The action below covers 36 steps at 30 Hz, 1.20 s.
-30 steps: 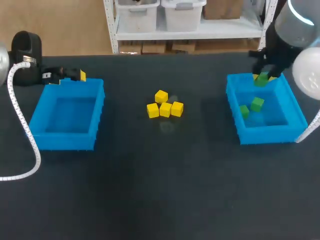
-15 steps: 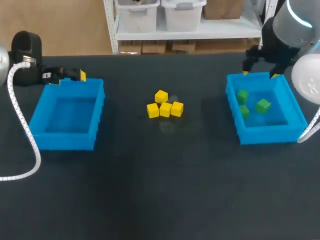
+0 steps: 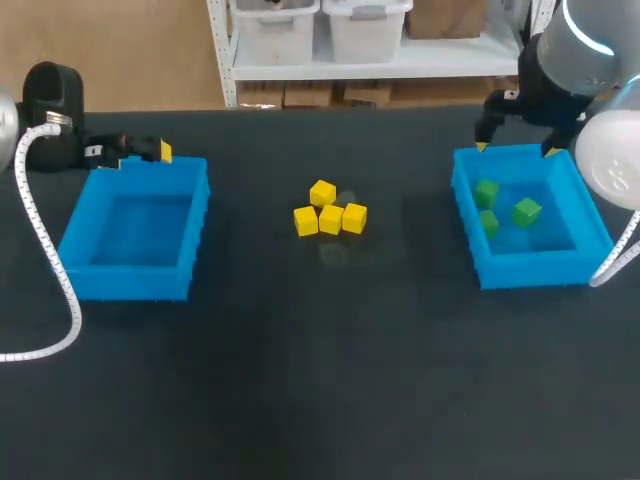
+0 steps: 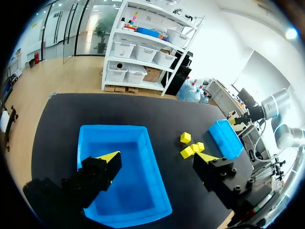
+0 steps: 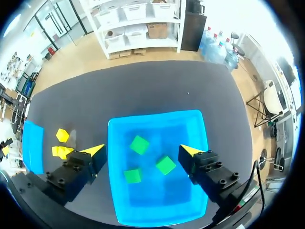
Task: Put the green cubes in the right bin and the yellow cubes in the left bin.
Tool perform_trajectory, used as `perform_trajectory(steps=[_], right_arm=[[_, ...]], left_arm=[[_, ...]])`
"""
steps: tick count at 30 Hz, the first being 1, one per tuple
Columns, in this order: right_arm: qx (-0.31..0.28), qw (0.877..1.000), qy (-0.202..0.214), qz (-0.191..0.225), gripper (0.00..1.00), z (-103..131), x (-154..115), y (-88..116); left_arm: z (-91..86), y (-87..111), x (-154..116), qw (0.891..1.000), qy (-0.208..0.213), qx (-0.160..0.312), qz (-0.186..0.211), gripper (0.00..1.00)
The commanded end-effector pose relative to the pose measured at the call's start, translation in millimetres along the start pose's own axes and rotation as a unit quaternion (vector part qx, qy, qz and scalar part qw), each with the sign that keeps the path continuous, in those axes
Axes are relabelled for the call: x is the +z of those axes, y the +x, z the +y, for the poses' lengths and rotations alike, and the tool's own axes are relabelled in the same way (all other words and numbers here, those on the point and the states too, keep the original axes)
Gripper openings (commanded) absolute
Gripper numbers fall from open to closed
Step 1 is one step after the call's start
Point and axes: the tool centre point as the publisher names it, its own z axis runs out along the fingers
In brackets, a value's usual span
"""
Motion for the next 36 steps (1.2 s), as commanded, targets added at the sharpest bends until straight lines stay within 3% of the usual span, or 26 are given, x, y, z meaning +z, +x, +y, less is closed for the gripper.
perform_trajectory(steps=[1, 7, 11, 14, 20, 29, 33, 36], right_arm=[[0.001, 1.000, 0.001, -0.003, 1.00, -0.3, -0.5, 1.7], [0.001, 1.000, 0.001, -0.003, 1.00, -0.3, -0.5, 1.7], [0.001, 1.000, 0.001, -0.003, 1.00, -0.3, -0.5, 1.7], [0.001, 1.000, 0.001, -0.003, 1.00, -0.3, -0.5, 1.7], [0.001, 1.000, 0.001, -0.003, 1.00, -0.3, -0.5, 1.7], [0.001, 1.000, 0.001, -0.003, 1.00, -0.3, -0.5, 1.7], [0.001, 1.000, 0.001, -0.003, 1.00, -0.3, -0.5, 1.7], [0.001, 1.000, 0.001, -0.003, 1.00, -0.3, -0.5, 1.7]], left_arm=[[-0.5, -14.4, -0.4, 0.999, 0.008, 0.031, 0.000, 1.00], [-16.9, -47.4, 8.2, 0.992, 0.026, 0.118, 0.021, 1.00], [-35.9, -51.3, 25.4, 0.980, 0.041, 0.186, 0.063, 1.00], [-54.8, -44.7, 38.8, 0.964, 0.057, 0.240, 0.101, 1.00], [-84.8, -29.1, 69.4, 0.934, 0.077, 0.320, 0.138, 1.00], [-100.9, 3.7, 100.2, 0.887, 0.071, 0.420, 0.180, 1.00], [-98.1, 17.2, 114.0, 0.876, 0.062, 0.435, 0.199, 1.00], [-98.5, 21.8, 123.8, 0.876, 0.060, 0.433, 0.203, 1.00]])
